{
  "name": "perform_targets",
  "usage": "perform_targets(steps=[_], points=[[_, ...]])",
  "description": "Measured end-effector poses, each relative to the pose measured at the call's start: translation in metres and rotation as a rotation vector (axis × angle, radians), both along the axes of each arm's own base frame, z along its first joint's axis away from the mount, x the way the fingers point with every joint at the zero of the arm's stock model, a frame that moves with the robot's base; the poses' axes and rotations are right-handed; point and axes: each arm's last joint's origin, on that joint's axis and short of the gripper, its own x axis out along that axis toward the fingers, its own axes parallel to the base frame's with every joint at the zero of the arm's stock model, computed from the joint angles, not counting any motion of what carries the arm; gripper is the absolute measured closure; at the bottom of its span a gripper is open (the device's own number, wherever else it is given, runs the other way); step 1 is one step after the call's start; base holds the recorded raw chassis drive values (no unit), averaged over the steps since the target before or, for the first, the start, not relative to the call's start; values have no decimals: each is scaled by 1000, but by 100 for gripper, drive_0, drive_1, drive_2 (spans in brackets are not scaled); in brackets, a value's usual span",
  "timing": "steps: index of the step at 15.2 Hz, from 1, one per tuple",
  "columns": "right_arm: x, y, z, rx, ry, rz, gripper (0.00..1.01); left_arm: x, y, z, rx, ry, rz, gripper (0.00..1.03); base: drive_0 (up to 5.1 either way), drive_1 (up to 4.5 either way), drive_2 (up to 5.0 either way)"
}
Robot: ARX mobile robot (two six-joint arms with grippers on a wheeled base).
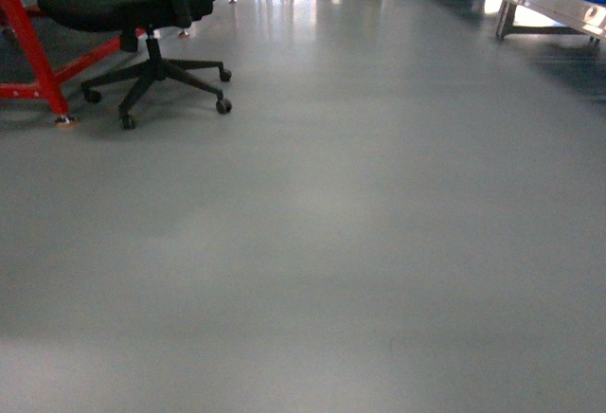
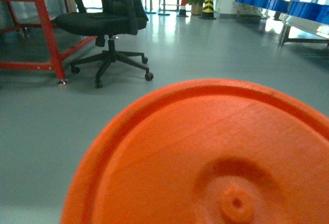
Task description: Pick capacitor and pack into box
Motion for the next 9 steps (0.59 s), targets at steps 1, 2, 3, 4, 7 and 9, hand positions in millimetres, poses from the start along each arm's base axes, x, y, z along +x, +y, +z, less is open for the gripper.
perform_targets(steps=[1, 2, 3, 4, 7, 9], points=[[0, 0, 1, 0, -9, 0, 3, 0, 0, 0, 0, 3, 3, 60, -502, 243, 243], [0, 0, 1, 0, -6, -1, 3, 0, 0, 0, 0, 2, 1, 60, -502, 243, 243], [0, 0, 0, 0, -2, 0, 3, 0, 0, 0, 0, 0, 1, 60, -502, 243, 243], [0, 0, 1, 0, -5, 0, 3, 0, 0, 0, 0, 2, 1, 60, -502, 243, 243], [0, 0, 0, 0, -4, 0, 3, 0, 0, 0, 0, 1, 0, 60, -502, 243, 243], [0, 0, 0, 0, -3, 0, 3, 0, 0, 0, 0, 2, 2, 60, -502, 243, 243]])
